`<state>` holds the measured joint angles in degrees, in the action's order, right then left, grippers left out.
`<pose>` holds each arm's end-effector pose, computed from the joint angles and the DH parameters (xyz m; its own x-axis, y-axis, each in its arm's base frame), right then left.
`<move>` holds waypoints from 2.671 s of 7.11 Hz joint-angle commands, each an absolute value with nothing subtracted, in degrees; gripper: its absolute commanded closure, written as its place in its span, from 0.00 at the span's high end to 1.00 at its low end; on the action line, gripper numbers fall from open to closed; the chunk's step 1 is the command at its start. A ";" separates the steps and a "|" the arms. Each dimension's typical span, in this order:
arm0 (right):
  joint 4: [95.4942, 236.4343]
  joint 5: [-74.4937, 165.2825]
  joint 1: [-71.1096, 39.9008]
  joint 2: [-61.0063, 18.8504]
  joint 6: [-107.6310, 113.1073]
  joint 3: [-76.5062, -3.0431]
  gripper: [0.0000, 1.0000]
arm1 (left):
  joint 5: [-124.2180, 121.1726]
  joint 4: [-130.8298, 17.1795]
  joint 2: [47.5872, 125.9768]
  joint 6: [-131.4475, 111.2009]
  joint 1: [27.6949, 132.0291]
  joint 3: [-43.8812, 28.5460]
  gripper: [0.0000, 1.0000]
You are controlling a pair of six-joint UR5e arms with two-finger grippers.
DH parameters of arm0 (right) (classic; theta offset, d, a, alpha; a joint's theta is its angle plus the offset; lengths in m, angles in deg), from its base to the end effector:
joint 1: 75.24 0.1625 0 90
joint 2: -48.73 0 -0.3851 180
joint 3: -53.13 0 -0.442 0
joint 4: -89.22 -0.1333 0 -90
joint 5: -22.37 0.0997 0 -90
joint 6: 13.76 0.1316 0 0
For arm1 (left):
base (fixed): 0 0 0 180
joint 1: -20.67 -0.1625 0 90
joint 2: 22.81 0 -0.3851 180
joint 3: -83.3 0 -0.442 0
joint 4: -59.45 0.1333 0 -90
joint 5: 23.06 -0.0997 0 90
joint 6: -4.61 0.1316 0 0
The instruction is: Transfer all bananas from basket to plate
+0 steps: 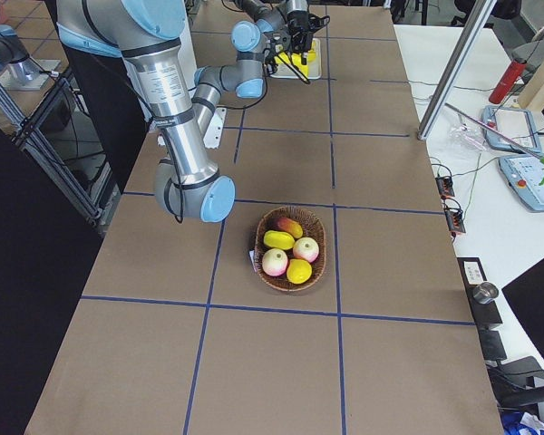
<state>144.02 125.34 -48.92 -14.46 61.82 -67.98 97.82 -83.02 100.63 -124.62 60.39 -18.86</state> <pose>-0.4300 -0.3285 0.0252 0.0103 -0.2656 0.9640 -0.2361 0.9362 0.2605 0.4343 -0.4463 0.0535 -0.1833 -0.5534 -0.8125 0.0538 0.8196 -0.5704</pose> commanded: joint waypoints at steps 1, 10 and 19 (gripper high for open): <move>144.06 125.47 -48.87 -14.46 62.00 -68.24 0.99 | 97.88 -83.02 100.59 -124.59 60.39 -18.91 0.00; 155.44 126.70 -44.84 -17.80 62.70 -71.41 1.00 | 101.40 -69.55 91.89 -100.48 65.91 -20.22 0.00; 174.82 133.38 -35.33 -19.82 51.89 -71.41 1.00 | 74.69 -49.36 72.56 -69.57 59.80 -22.88 0.00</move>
<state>174.78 133.36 -35.36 -19.78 51.96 -71.43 76.96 -49.53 74.24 -70.06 61.95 -23.60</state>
